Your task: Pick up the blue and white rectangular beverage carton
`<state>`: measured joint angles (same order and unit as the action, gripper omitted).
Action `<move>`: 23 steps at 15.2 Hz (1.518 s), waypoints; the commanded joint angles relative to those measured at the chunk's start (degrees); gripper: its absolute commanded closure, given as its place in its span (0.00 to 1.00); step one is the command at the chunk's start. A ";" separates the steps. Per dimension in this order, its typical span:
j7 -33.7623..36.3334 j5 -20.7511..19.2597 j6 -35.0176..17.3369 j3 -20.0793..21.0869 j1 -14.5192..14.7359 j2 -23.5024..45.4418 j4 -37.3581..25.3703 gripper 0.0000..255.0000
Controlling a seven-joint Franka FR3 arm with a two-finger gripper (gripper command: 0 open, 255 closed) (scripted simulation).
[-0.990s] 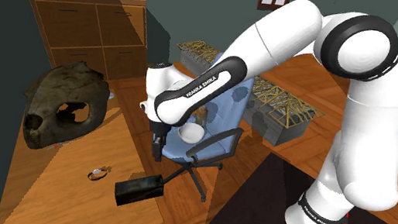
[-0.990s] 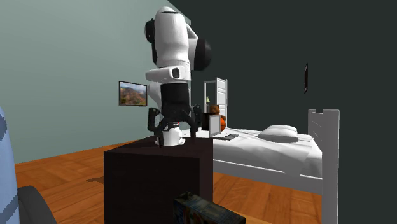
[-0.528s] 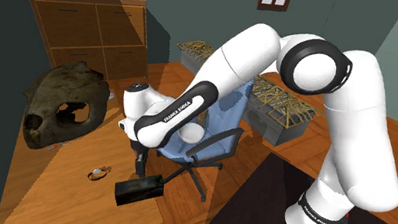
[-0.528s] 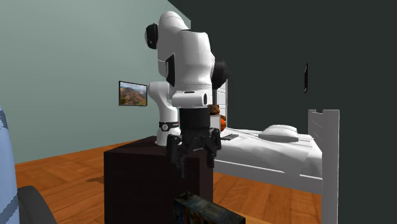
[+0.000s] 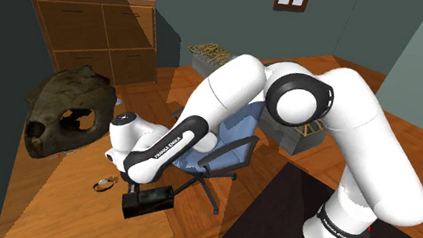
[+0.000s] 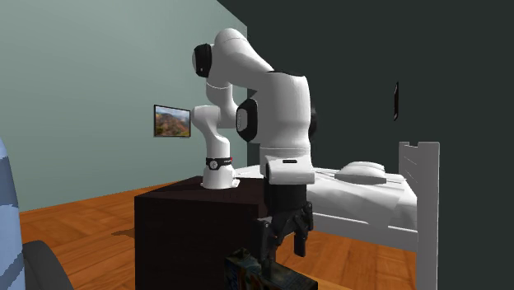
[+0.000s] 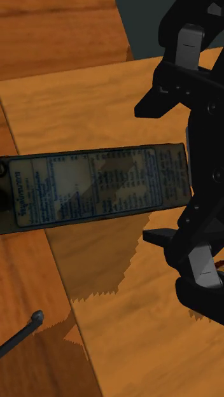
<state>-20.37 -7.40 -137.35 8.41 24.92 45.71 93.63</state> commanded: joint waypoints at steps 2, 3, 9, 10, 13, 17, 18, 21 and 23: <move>0.05 -0.32 -0.85 -0.23 0.39 2.24 -1.43 0.00; 0.08 -0.39 -1.24 -0.30 0.45 2.87 -1.67 0.00; 0.14 -0.55 -2.24 -0.51 0.61 4.58 -2.37 1.00; 0.12 -0.55 -2.24 -0.52 0.60 4.64 -2.44 1.00; 0.10 -0.55 -2.25 -0.52 0.58 4.70 -2.49 1.00; 0.14 -0.55 -2.20 -0.50 0.60 4.50 -2.34 1.00; 0.12 -0.49 -1.84 -0.42 0.54 3.86 -2.06 1.00; 0.04 -0.30 -0.69 -0.19 0.36 1.97 -1.31 1.00; -0.02 -0.16 0.11 -0.04 0.24 0.75 -0.89 1.00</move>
<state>-20.35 -7.62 -137.69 8.29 25.20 46.97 92.72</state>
